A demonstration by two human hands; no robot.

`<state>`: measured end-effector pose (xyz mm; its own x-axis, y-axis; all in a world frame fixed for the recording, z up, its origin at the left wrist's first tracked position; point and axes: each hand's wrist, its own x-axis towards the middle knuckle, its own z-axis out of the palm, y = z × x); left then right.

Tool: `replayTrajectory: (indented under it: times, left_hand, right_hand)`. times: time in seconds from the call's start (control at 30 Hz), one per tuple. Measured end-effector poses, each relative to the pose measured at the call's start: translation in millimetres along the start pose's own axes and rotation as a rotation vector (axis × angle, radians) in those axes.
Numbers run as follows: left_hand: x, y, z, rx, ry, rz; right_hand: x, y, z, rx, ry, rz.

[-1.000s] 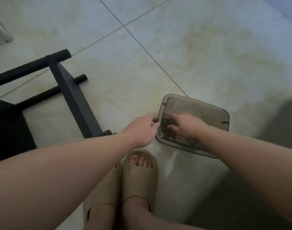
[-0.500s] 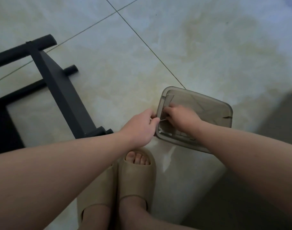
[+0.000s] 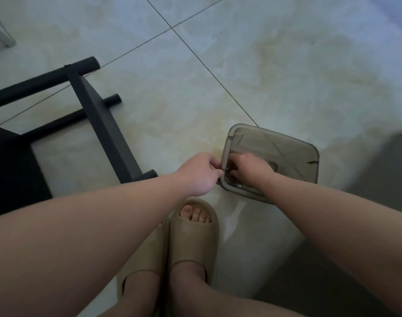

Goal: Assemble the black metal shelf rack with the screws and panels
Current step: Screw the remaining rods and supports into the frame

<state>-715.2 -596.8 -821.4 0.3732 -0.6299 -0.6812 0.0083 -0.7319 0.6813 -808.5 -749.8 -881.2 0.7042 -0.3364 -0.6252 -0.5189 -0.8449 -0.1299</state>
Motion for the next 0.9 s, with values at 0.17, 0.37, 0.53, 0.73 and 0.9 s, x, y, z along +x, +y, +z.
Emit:
replayTrajectory:
  times: [0.17,0.37,0.53,0.73,0.9]
  left_hand:
    - [3.5,-5.1,-0.3,-0.033,-0.012,0.012]
    - [-4.9,-0.4,-6.6,0.052,-0.012,0.005]
    - [-38.3,28.3,-37.2,0.341,-0.016,0.049]
    - [-113.1,51.8,-91.0,0.579,0.127,0.072]
    - [-195.1,42.7,-125.1,0.63,0.207,0.022]
  right_hand:
    - [11.3,14.5,2.5,-0.072,0.007,0.016]
    - [-4.6,12.0,-10.2,-0.003,0.016,0.078]
    - [-40.8,-2.5,-67.9,0.179,0.122,0.065]
    - [-97.6,-51.8,-161.3,0.405,0.328,0.001]
    - [-160.7,-113.0,-209.0,0.774,0.329,-0.12]
